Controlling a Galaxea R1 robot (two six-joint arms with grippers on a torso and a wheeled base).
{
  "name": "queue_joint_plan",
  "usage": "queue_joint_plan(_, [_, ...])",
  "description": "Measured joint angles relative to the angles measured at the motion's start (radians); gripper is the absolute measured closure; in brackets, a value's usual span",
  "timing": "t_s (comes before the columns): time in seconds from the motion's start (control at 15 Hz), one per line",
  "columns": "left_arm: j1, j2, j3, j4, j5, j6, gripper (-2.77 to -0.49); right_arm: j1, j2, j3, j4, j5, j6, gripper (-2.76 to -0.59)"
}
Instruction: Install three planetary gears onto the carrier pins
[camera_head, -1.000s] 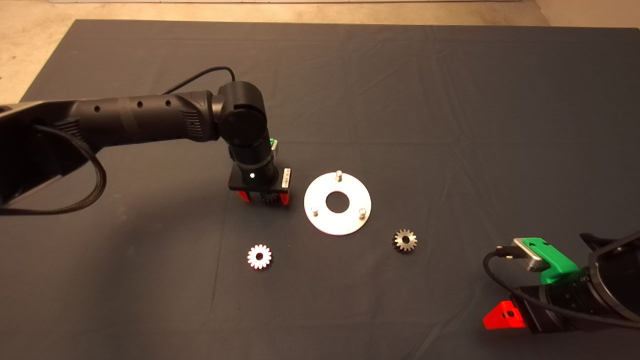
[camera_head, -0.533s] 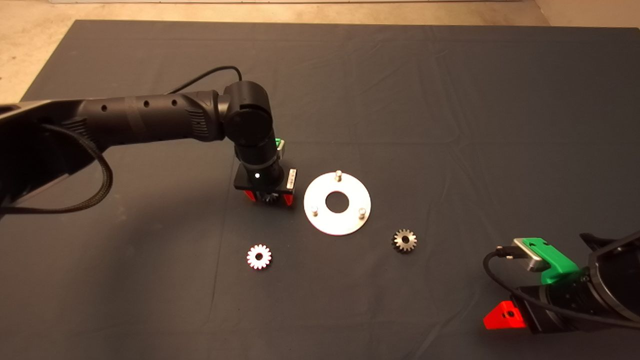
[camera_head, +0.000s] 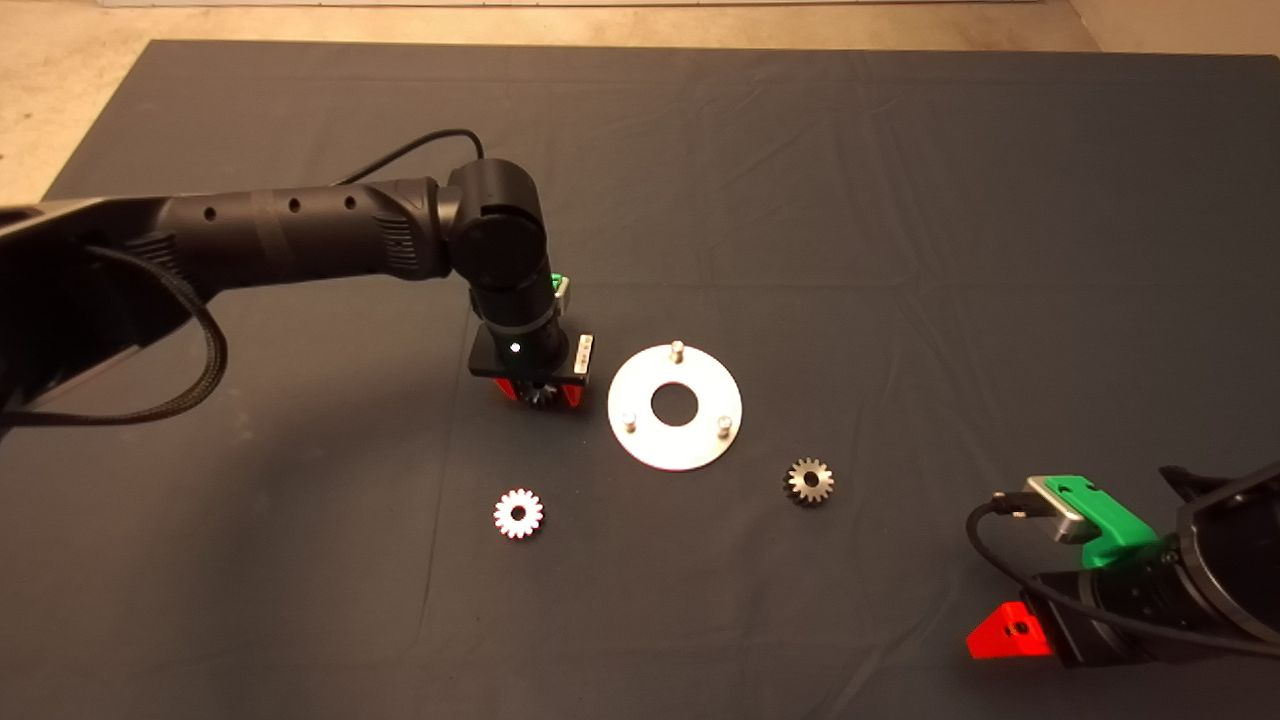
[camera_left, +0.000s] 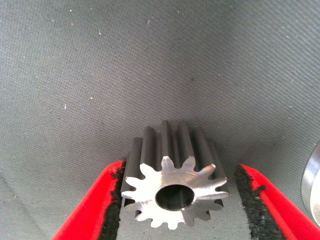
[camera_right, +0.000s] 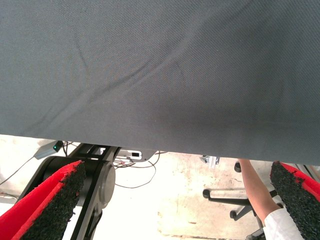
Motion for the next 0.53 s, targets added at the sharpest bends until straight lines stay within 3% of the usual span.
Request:
queue_joint_plan(0.4, [-0.003, 0.002, -0.024, -0.011, 0.001, 0.0, -1.17, 0.0, 0.0, 0.0, 0.0, 0.0, 0.0, -2.75])
queue_joint_plan(0.53, [-0.003, 0.012, -0.03, -0.011, 0.011, 0.0, -1.12, 0.0, 0.0, 0.0, 0.0, 0.0, 0.0, -2.75])
